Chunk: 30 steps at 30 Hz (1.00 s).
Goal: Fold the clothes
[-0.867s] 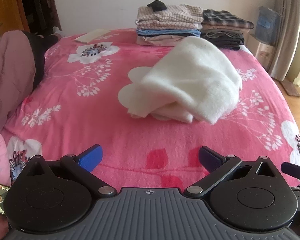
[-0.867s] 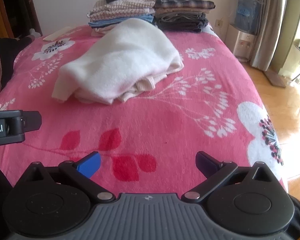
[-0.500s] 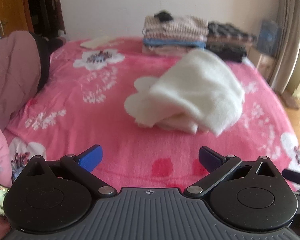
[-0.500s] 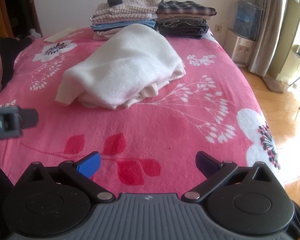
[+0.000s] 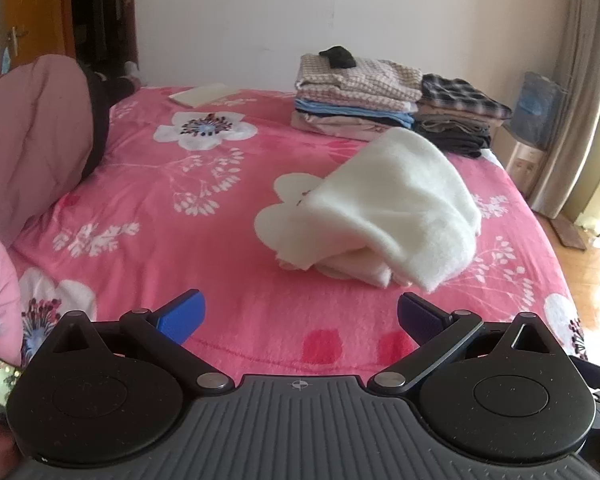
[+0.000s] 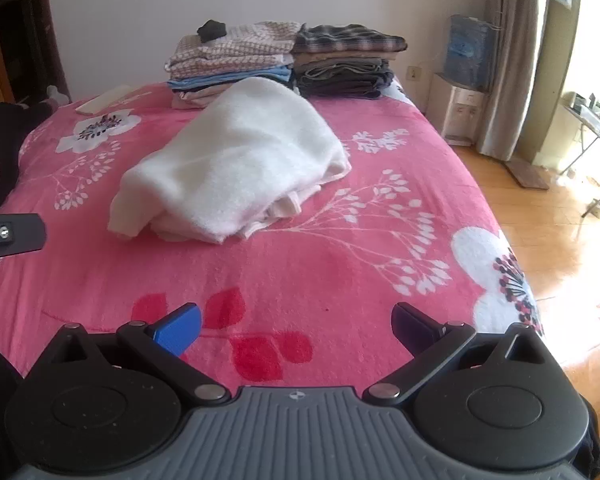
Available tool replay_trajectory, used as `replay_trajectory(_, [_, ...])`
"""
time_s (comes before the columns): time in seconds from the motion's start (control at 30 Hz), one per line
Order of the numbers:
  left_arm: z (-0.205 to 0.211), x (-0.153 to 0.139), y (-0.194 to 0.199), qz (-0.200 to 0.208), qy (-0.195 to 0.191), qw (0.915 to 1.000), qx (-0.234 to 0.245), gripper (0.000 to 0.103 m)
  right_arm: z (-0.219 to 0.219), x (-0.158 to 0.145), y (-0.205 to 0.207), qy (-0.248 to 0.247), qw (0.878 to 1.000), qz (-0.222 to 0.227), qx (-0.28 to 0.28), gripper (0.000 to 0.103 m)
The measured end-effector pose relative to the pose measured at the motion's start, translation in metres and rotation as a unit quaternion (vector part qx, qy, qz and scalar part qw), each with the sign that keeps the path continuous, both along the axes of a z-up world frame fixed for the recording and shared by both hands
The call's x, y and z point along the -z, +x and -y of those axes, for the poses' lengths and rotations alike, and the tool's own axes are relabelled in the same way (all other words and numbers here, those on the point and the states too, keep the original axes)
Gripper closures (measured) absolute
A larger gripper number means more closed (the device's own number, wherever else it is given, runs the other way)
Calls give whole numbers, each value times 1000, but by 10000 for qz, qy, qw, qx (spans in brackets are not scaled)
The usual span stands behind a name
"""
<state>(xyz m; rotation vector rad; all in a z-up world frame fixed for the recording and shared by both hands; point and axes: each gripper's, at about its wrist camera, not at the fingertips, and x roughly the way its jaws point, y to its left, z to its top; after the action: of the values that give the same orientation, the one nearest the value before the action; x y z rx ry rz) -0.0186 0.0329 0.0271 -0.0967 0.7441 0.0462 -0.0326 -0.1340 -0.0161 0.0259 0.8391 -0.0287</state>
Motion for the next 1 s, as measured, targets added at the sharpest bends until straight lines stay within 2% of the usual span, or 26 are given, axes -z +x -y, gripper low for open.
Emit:
replay_trajectory(0.47, [6,-3,-9,31,156,9999,12,0,7,-5,-13,-56,9994,-136,310,0])
replay_trajectory(1.0, [7,2,-6,-29,254,9997,39,0,6,-1,-11,42,9992,-264,287,0])
